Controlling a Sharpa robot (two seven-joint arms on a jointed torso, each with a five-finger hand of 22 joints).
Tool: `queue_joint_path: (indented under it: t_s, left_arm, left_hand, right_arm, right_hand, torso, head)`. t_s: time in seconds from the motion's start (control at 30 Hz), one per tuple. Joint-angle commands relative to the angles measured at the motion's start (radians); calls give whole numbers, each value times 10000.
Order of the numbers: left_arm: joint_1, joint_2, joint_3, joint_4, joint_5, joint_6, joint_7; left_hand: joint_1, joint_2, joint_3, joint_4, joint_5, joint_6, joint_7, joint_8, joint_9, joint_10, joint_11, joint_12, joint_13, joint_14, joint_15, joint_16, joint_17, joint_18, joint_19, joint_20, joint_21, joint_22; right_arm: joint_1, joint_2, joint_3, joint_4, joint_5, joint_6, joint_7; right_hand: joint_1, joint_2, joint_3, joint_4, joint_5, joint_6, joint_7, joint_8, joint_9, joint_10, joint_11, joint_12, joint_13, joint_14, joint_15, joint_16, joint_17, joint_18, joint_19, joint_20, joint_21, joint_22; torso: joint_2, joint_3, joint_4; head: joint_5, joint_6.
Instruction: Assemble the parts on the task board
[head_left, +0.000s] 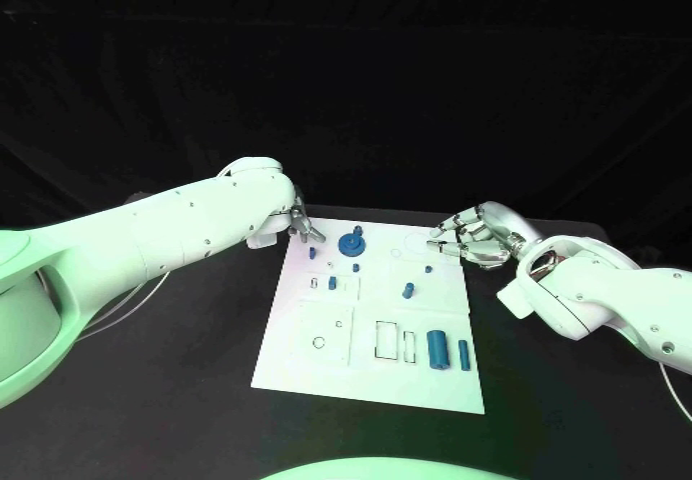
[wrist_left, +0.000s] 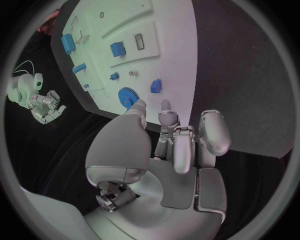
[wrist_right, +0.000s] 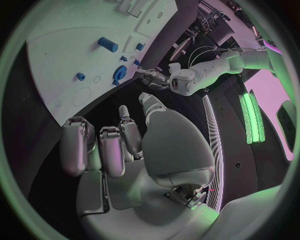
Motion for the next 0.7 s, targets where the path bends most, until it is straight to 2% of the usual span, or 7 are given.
queue_joint_path:
  t_s: [0.03,0.13,0.3,0.7]
  left_arm:
    - [-5,23,-2,-18,-3,300,139]
    - [-8,22,-11,-36,60,352,146]
    - [-16,46,-24,-89,118,405,162]
    - [-76,113,-57,-94,319,489,222]
  left_hand:
    - [106,23,-63,-6,22,84,3,-25,-16,23,-24,23,-3,862,27,5,2198,81,102,5,48,22]
    - [106,23,-63,-6,22,84,3,-25,-16,23,-24,23,-3,862,27,5,2198,81,102,5,48,22]
    - [124,46,-75,-5,22,107,-3,-15,-20,34,-30,40,15,864,23,13,2205,67,135,3,86,88]
    - [164,121,-97,-1,23,153,-17,2,-34,55,-42,66,33,871,13,32,2220,55,166,-3,124,149]
  right_arm:
    - [-6,1,1,2,-76,108,36]
    - [-6,5,1,2,-76,106,38]
    - [-6,13,1,2,-76,103,40]
    - [-6,51,1,-9,-76,104,44]
  right_hand:
    - [-66,18,-12,53,49,22,-21,36,-15,-49,-20,-20,152,790,-98,-40,1628,57,-69,-14,-47,1009]
    - [-66,18,-12,53,49,22,-21,36,-15,-49,-20,-20,152,790,-98,-40,1628,57,-69,-14,-47,1009]
    - [-66,18,-12,53,49,22,-21,36,-15,-49,-20,-20,152,790,-98,-40,1628,57,-69,-14,-47,1009]
    - [-55,31,-10,50,58,22,-24,43,-16,-39,-23,-11,163,792,-101,-35,1637,54,-60,-16,-37,1018]
  torso:
    - [2,8,8]
    - [-6,16,-2]
    - [-8,-4,0]
    - [-17,1,1]
  head:
    - [-24,-23]
    - [-3,-39]
    - [-2,-59]
    - [24,-72]
